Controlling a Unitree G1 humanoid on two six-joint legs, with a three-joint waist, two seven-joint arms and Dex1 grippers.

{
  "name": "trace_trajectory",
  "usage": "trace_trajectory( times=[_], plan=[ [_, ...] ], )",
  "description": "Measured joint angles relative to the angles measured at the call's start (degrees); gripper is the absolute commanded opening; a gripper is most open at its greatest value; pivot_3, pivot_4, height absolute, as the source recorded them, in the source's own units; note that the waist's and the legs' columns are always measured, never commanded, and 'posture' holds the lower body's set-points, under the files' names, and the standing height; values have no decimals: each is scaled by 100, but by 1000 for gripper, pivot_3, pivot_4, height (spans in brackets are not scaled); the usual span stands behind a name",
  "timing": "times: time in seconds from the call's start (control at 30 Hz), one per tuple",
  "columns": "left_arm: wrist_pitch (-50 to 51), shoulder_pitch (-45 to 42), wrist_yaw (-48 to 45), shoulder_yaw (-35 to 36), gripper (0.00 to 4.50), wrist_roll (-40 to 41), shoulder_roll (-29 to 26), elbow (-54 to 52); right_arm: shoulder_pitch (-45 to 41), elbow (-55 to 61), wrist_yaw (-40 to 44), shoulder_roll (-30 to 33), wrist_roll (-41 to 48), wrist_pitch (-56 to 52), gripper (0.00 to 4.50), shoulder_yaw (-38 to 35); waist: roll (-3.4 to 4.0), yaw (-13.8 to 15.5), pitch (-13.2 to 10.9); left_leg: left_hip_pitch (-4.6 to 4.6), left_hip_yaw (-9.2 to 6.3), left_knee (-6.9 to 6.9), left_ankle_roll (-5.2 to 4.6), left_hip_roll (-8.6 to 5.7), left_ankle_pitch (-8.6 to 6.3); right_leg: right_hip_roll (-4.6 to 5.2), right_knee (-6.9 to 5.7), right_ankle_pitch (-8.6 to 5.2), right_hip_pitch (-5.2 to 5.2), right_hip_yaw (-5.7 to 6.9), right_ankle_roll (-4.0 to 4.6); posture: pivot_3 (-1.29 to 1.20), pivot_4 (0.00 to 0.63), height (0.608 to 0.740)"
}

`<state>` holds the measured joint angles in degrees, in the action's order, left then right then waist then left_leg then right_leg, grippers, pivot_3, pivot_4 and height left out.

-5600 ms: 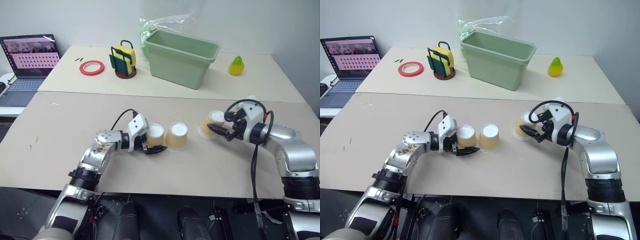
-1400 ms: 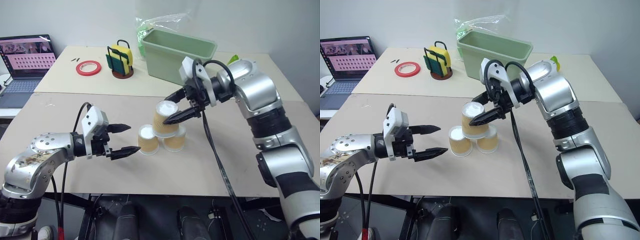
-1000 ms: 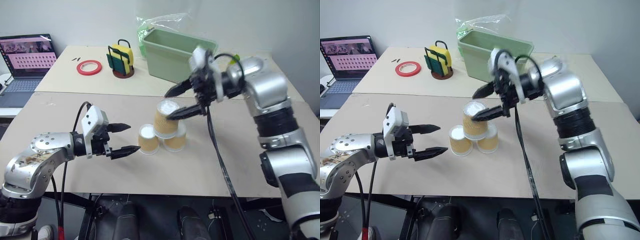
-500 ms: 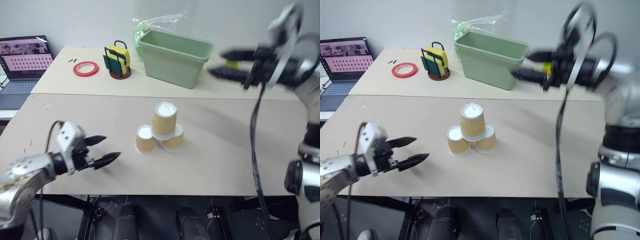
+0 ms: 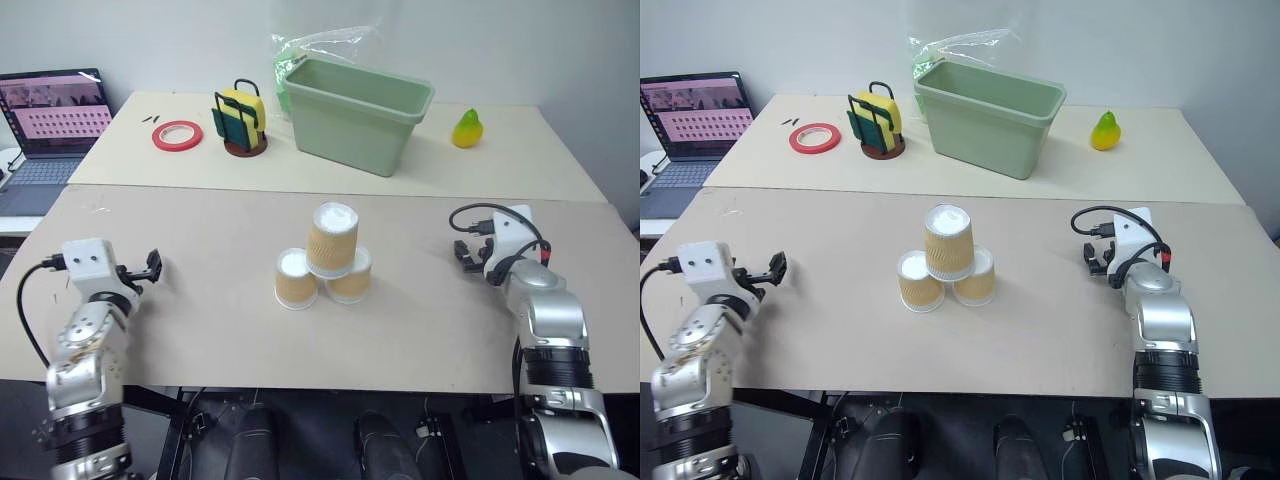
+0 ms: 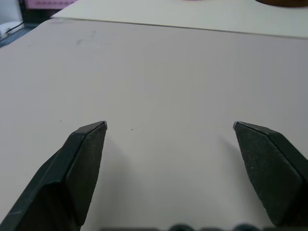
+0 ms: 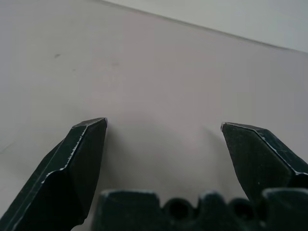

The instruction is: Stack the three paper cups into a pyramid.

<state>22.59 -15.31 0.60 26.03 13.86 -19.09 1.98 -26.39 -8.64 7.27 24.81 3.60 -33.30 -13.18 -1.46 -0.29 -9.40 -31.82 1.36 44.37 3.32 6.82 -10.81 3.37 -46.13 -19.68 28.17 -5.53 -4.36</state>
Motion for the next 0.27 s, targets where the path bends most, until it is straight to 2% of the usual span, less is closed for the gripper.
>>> trace_trajectory(
  times=[0.1, 0.27],
  plan=[
    [-523, -358, 559, 17, 4500, -236, 236, 535, 212, 8, -226, -392, 179, 258, 4432, -292, 0, -4, 1, 0, -1, 4, 3, 0, 2, 0, -4, 1, -2, 0, -2, 0, 150, 656],
    [-952, -725, 645, -153, 4500, -354, 302, 1043, 272, 16, -382, -663, 248, 498, 4432, -415, -3, -28, 3, -1, -3, 6, 5, 0, 3, -1, -3, 2, -3, 1, -3, 0, 150, 656]
  ],
)
